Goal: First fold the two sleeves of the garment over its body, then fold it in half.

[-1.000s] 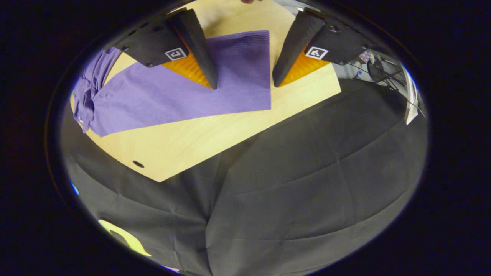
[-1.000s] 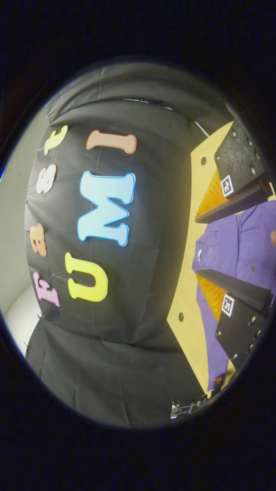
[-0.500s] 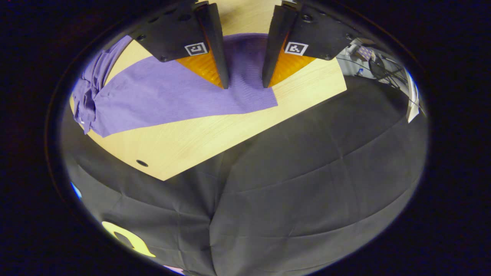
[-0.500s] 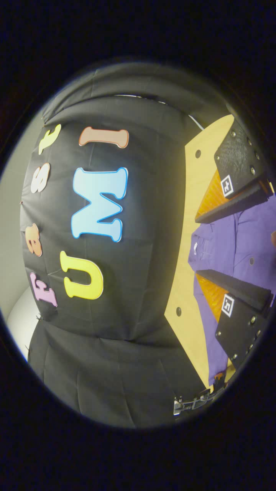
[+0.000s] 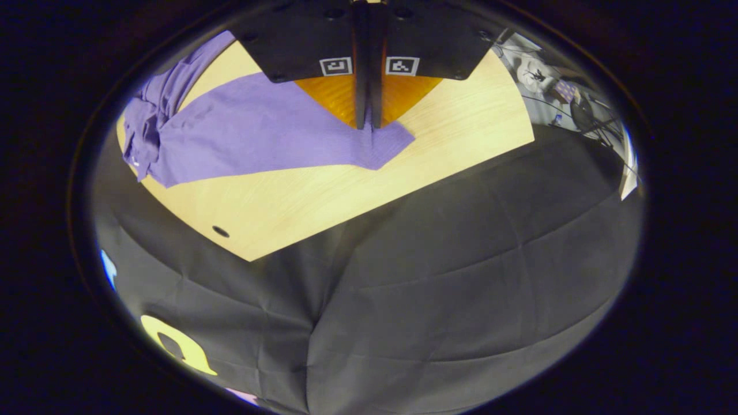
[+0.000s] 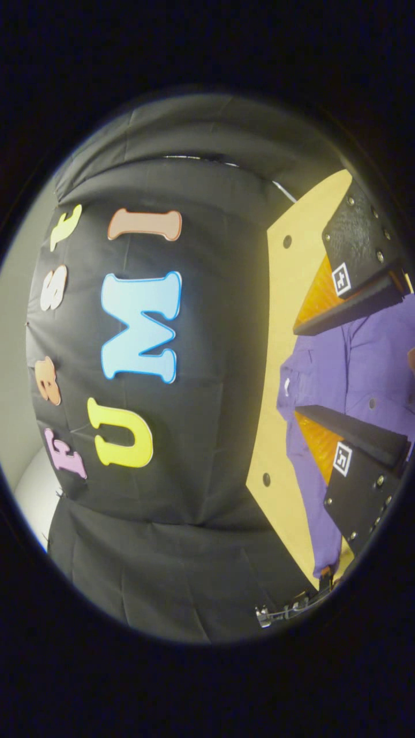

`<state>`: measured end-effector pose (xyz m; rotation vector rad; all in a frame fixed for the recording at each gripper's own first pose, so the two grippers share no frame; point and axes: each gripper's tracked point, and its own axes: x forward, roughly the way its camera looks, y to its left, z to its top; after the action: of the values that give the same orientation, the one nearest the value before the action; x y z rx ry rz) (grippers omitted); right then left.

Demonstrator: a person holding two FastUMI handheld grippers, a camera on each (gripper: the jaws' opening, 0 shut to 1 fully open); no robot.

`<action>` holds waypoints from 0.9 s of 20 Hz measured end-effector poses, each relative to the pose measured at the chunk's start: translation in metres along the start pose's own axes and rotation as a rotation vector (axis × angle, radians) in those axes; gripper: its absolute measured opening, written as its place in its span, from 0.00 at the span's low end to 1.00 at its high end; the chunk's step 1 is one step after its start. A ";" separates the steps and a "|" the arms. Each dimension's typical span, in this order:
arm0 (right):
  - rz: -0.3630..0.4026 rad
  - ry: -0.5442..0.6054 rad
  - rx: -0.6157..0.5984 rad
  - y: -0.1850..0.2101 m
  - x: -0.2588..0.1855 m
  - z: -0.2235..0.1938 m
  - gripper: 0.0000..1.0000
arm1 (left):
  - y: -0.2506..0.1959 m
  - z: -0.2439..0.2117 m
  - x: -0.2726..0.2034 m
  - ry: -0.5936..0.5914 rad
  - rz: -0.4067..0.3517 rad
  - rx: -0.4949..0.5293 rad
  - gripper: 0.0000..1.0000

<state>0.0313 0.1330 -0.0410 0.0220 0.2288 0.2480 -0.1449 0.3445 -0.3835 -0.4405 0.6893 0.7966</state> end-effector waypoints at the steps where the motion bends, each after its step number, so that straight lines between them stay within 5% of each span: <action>1: -0.007 0.005 0.004 -0.005 0.000 -0.002 0.77 | -0.006 0.007 -0.007 -0.015 -0.020 -0.012 0.07; 6: -0.021 0.015 0.017 -0.023 -0.003 -0.008 0.77 | -0.053 0.048 -0.048 -0.084 -0.149 -0.037 0.07; 18: -0.123 0.035 0.084 -0.083 -0.005 -0.026 0.77 | -0.275 0.090 -0.120 -0.152 -0.520 0.112 0.07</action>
<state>0.0406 0.0507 -0.0693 0.0866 0.2742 0.1163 0.0416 0.1654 -0.2065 -0.4274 0.4446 0.2943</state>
